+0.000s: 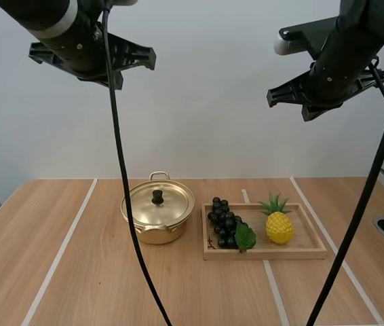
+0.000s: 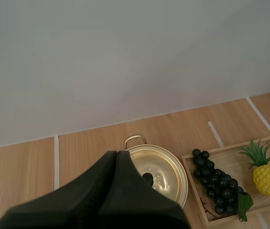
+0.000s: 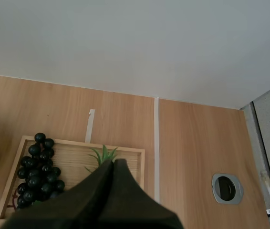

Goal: Open the pot, put the pineapple inside, and close it

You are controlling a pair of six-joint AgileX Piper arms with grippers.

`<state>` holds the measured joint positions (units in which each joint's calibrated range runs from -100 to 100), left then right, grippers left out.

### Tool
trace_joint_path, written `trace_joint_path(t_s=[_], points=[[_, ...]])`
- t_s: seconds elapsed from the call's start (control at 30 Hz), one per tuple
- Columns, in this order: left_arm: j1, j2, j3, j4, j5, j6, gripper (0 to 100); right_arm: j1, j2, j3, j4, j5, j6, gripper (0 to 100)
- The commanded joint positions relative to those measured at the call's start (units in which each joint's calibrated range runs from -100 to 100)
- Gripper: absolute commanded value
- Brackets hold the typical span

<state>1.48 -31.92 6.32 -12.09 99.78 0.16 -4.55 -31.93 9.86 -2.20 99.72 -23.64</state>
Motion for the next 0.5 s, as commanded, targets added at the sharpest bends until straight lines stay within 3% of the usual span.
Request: trace_joint_path(t_s=[0.0, 0.17, 0.47], points=[[-0.2, 2.7, -0.4, -0.13, 0.22, 0.75, 0, -0.2, 0.91, 0.17, -0.11, 0.28, 0.03, 0], [-0.2, 7.94, -0.4, -0.85, 0.22, 1.33, 0, -0.2, 2.29, 0.17, 1.49, 0.28, 0.13, 0], [-0.2, 15.64, 0.29, -7.79, 0.22, 6.36, 0, -0.2, 4.19, 0.96, 1.08, 0.28, 0.13, 0]])
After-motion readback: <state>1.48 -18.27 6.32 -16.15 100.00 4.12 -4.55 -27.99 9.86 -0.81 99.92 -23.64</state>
